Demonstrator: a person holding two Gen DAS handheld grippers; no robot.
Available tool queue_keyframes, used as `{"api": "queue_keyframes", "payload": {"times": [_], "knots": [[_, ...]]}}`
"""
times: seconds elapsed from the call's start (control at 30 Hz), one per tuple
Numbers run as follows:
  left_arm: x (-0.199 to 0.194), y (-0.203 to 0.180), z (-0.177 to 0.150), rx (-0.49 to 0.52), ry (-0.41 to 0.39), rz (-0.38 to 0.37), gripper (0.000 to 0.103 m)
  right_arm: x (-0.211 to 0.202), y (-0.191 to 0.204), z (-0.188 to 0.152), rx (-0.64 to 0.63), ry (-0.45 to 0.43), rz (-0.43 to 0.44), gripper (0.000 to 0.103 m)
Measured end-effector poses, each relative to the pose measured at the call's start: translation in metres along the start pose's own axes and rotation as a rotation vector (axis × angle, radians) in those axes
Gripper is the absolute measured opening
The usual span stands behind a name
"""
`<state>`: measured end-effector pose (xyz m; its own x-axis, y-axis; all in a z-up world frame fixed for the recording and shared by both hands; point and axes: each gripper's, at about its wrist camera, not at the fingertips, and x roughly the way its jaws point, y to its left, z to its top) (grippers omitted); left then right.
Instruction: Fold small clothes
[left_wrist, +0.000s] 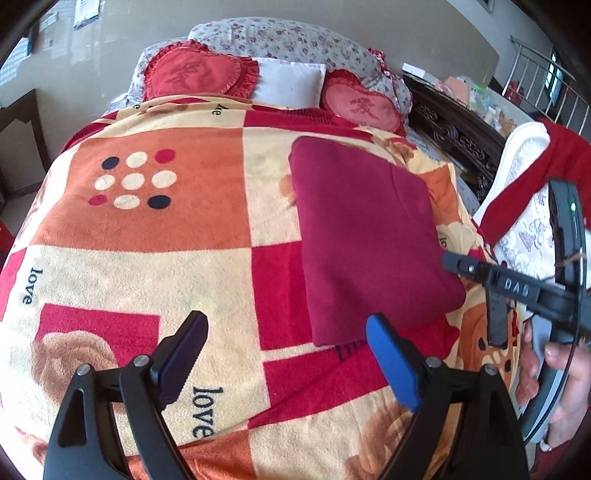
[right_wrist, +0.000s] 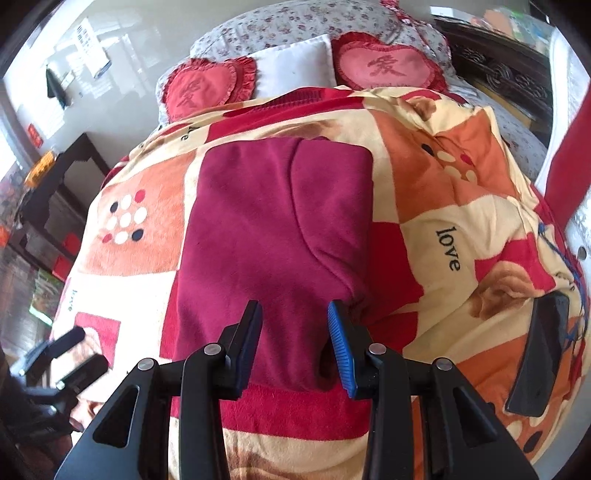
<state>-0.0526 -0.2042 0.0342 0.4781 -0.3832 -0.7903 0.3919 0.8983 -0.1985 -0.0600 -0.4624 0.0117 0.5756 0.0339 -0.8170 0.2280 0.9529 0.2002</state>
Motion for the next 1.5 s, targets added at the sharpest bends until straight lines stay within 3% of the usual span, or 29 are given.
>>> {"api": "queue_keyframes", "payload": {"times": [0.27, 0.63, 0.8, 0.93, 1.0, 1.1, 1.2, 1.27, 1.4, 1.47, 1.5], "knots": [[0.011, 0.001, 0.004, -0.023, 0.012, 0.001, 0.091, 0.005, -0.008, -0.004, 0.021, 0.008, 0.012, 0.018], [0.059, -0.002, 0.019, -0.028, 0.044, 0.033, 0.091, 0.001, -0.055, 0.008, 0.113, -0.022, -0.033, 0.018], [0.076, -0.016, 0.029, 0.004, 0.043, 0.042, 0.091, 0.015, -0.054, 0.023, 0.12, -0.033, 0.001, 0.018], [0.093, -0.023, 0.033, 0.024, 0.065, 0.046, 0.091, 0.041, -0.045, 0.026, 0.098, 0.03, 0.088, 0.018], [0.1, -0.025, 0.033, 0.027, 0.074, 0.046, 0.091, 0.045, -0.041, 0.025, 0.059, 0.012, 0.037, 0.0], [0.107, -0.027, 0.033, 0.033, 0.08, 0.044, 0.091, 0.036, -0.048, 0.026, 0.052, -0.044, 0.032, 0.0], [0.11, -0.027, 0.034, 0.027, 0.08, 0.041, 0.091, 0.041, -0.061, 0.022, 0.065, -0.04, -0.069, 0.0], [0.113, -0.026, 0.035, 0.028, 0.086, 0.037, 0.091, 0.053, -0.071, 0.017, 0.113, 0.027, 0.04, 0.0], [0.113, -0.026, 0.036, 0.03, 0.083, 0.038, 0.091, 0.025, -0.074, 0.02, 0.137, -0.085, 0.063, 0.0], [0.112, -0.027, 0.036, 0.033, 0.081, 0.044, 0.091, 0.018, -0.066, 0.025, 0.133, -0.11, 0.111, 0.022], [0.112, -0.028, 0.036, 0.035, 0.079, 0.045, 0.091, 0.021, -0.062, 0.027, 0.123, -0.095, 0.118, 0.025]]}}
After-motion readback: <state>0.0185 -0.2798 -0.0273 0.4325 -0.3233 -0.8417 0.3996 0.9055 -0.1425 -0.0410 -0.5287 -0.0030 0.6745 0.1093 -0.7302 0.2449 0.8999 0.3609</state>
